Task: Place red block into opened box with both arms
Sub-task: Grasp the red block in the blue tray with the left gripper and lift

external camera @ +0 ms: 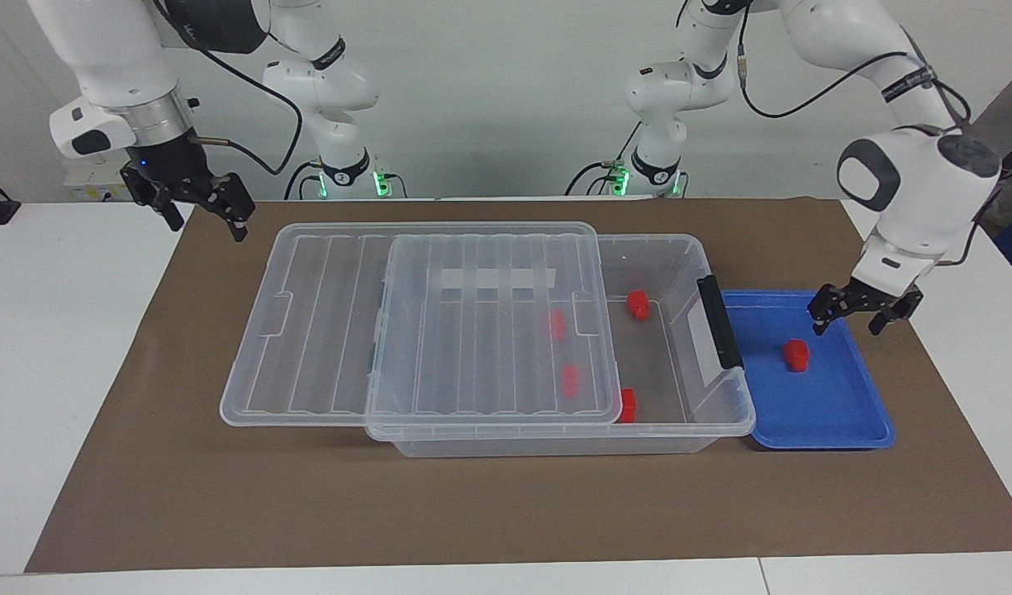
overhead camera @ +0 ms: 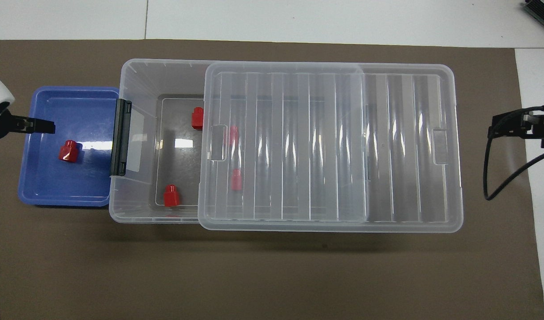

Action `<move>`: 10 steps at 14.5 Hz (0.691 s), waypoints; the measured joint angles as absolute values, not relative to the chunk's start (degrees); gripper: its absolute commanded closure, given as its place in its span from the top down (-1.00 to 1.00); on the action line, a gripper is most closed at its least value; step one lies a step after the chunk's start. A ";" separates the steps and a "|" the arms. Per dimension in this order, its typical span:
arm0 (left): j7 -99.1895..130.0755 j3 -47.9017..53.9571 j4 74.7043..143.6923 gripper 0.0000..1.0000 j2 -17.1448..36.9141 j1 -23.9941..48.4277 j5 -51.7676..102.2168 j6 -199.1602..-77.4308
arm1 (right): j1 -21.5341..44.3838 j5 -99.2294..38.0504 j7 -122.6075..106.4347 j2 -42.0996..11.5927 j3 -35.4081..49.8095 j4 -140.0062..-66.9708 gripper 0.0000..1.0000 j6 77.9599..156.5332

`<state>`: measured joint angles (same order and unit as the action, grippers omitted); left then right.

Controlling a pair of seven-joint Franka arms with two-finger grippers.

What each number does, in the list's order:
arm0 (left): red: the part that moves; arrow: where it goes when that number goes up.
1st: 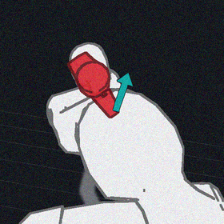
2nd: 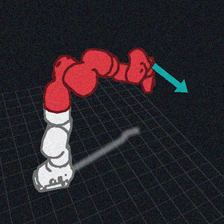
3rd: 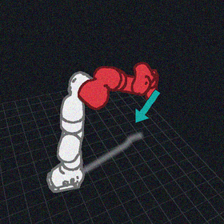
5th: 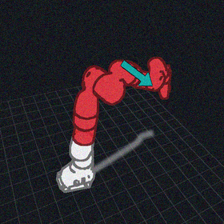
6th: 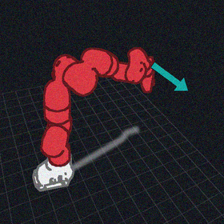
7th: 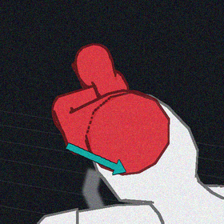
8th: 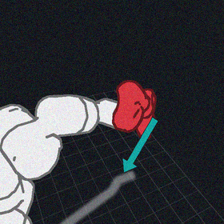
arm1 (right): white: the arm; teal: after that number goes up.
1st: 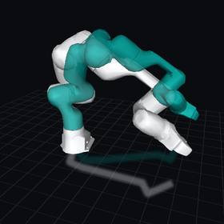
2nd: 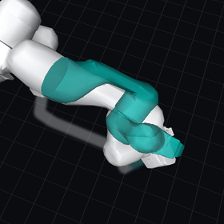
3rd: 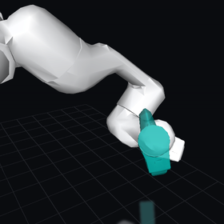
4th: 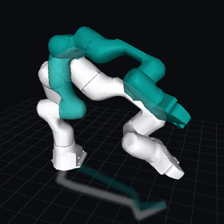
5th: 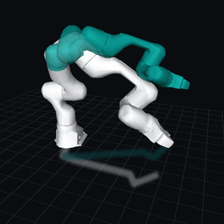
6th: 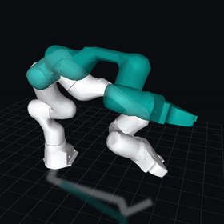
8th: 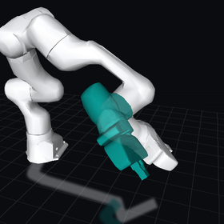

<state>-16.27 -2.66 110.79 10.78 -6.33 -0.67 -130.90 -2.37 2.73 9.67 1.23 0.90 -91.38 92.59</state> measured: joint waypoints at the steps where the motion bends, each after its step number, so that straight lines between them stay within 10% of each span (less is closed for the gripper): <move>1: -16.36 -2.47 113.77 1.00 11.00 -6.32 -0.67 -133.63 | -2.35 2.73 9.37 1.17 0.93 -91.39 1.00 92.06; 10: -22.66 -2.46 121.56 1.00 13.38 -8.25 -0.67 -143.38 | -1.87 2.58 8.91 1.14 1.00 -92.28 1.00 91.02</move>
